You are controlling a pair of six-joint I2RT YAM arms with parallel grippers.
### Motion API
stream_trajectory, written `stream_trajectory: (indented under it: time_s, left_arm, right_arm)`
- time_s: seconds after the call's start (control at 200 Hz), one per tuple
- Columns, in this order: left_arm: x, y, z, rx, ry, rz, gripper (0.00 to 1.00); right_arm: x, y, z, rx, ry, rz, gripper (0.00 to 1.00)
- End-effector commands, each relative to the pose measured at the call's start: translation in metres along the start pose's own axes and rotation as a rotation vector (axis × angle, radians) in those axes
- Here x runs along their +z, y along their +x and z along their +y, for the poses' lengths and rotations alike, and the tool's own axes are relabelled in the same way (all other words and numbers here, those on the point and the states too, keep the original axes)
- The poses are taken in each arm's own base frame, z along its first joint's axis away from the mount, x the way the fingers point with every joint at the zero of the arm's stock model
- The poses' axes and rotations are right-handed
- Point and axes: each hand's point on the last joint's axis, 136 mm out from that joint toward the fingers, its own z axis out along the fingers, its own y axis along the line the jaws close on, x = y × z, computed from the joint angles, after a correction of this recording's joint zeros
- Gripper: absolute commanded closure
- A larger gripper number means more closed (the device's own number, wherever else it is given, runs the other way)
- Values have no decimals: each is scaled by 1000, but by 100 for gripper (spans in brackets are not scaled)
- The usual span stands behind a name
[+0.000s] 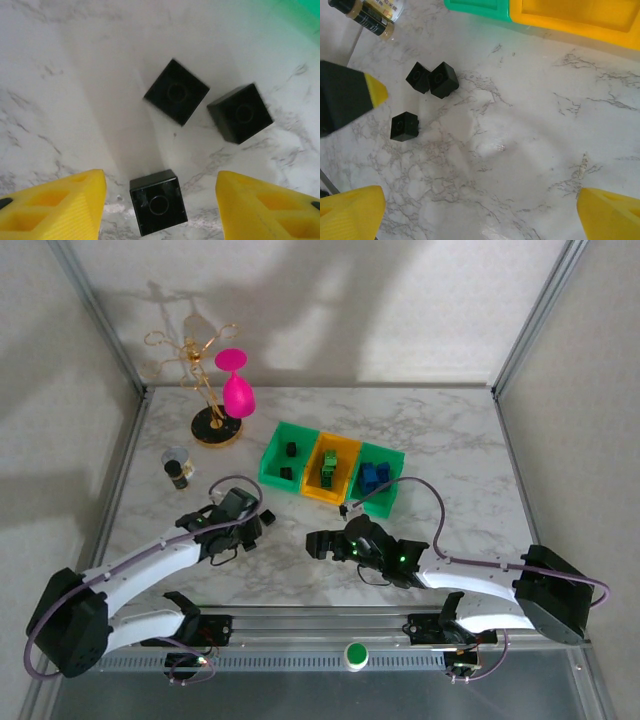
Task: Sort the legos into containers by color
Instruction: Pick up the lego from the bottom-left of the table.
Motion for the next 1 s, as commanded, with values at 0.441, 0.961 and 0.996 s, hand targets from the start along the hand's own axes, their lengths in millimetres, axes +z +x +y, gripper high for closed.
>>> stream_trajectory:
  time_s: [0.441,0.961,0.996]
  left_arm:
    - [31,36,-1,6,-46,48,51]
    - [11,9,-8,15,-46,-35,71]
    - [5,2,-14,13,-32,-52,71]
  right_arm:
    - [0,3,-5,9,23,-14,1]
    - [-8,-8,3,17,-10,-46,1]
    - [-10,-10,5,20,-18,-52,1]
